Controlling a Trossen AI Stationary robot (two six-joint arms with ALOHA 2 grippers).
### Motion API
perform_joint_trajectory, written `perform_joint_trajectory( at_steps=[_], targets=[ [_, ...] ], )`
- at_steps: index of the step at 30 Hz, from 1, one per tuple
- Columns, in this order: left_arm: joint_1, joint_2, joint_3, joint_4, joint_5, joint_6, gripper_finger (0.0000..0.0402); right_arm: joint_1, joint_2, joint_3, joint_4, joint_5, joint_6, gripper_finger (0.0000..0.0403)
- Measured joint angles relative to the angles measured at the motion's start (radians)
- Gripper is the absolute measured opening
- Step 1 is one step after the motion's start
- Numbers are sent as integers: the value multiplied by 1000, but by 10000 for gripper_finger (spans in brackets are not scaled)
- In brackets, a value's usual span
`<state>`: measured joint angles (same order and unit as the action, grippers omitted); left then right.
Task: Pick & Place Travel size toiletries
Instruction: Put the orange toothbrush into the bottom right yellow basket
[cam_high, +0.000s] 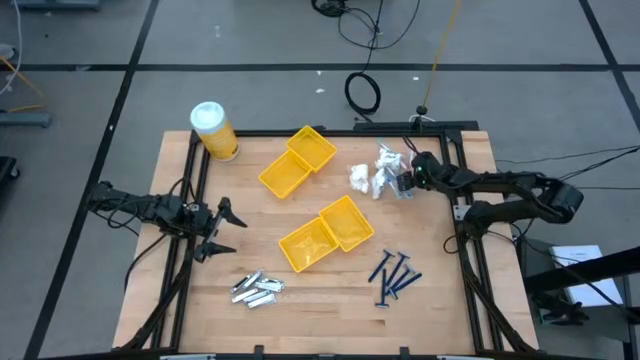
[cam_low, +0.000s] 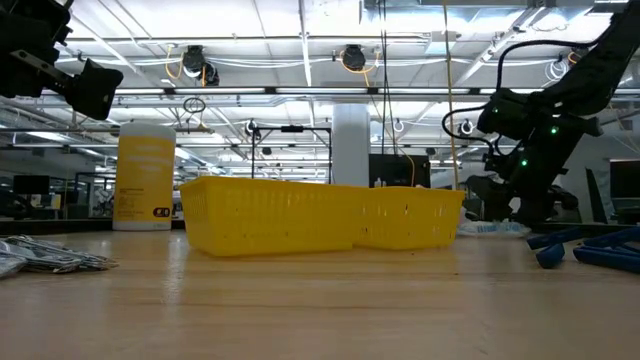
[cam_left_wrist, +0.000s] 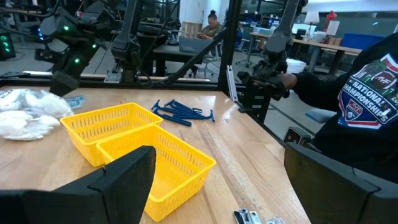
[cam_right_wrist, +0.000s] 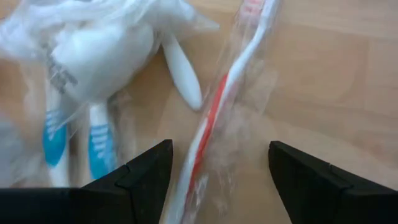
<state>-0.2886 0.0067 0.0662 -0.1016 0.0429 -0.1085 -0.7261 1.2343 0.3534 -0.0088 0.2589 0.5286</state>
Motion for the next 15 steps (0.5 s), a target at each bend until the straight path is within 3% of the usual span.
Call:
perform_joint_trajectory(
  at_steps=[6,15],
  targets=[
    [0,0,0,0,0,0,349,0,34,0,-8,21,-2,213],
    [0,0,0,0,0,0,349,1,34,-1,-28,6,1,79]
  ],
)
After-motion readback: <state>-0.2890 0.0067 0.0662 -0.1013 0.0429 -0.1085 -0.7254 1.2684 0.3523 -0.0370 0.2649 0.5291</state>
